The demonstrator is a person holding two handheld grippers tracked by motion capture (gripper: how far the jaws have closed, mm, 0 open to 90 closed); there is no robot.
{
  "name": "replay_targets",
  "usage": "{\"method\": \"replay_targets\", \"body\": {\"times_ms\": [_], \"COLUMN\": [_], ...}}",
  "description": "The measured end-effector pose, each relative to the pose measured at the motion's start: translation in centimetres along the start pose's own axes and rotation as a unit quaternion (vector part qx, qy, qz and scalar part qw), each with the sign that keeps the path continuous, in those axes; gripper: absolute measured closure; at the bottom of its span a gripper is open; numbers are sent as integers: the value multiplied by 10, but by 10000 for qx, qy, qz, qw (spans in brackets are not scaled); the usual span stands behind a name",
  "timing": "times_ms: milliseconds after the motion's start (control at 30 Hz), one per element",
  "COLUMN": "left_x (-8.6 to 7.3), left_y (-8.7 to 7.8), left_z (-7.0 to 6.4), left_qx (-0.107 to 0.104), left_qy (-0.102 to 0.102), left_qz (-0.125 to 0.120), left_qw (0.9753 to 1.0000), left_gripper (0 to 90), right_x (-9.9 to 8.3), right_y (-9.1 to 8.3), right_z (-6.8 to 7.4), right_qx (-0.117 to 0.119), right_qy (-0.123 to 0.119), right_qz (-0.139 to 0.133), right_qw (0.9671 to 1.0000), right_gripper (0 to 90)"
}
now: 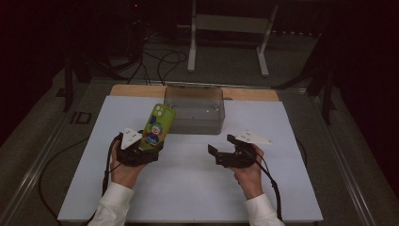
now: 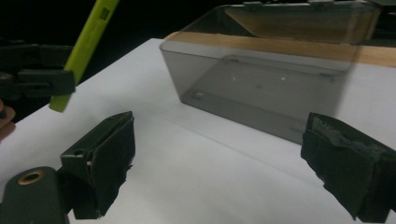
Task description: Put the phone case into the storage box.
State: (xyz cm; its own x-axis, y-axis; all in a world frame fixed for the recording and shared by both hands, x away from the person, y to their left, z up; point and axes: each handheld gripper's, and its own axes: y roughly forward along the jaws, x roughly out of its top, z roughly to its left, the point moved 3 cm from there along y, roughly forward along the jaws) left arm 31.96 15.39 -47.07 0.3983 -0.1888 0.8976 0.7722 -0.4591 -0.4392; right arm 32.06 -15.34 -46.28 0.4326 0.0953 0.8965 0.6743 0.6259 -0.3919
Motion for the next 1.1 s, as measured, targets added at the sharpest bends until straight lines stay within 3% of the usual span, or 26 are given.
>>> {"method": "replay_targets", "body": {"times_ms": [767,900,1000,1100], "left_x": [3,3,4,4], "left_y": [-1,-2,-2,-2], "left_z": [-12,-14,-18,-20], "left_qx": [-111,-156,-217,-268], "left_qy": [-106,-105,-89,-52], "left_qz": [-193,-260,-336,-380], "left_qw": [9997,9995,9992,9989], "left_gripper": [158,158,157,158], "right_x": [34,36,36,38], "right_y": [54,60,64,67], "right_z": [56,62,69,73], "right_qx": [646,778,858,910], "right_qy": [-102,-66,-59,14], "right_qz": [95,75,-52,-72], "right_qw": [9978,9969,9963,9958], "right_gripper": [157,235,362,351]}}
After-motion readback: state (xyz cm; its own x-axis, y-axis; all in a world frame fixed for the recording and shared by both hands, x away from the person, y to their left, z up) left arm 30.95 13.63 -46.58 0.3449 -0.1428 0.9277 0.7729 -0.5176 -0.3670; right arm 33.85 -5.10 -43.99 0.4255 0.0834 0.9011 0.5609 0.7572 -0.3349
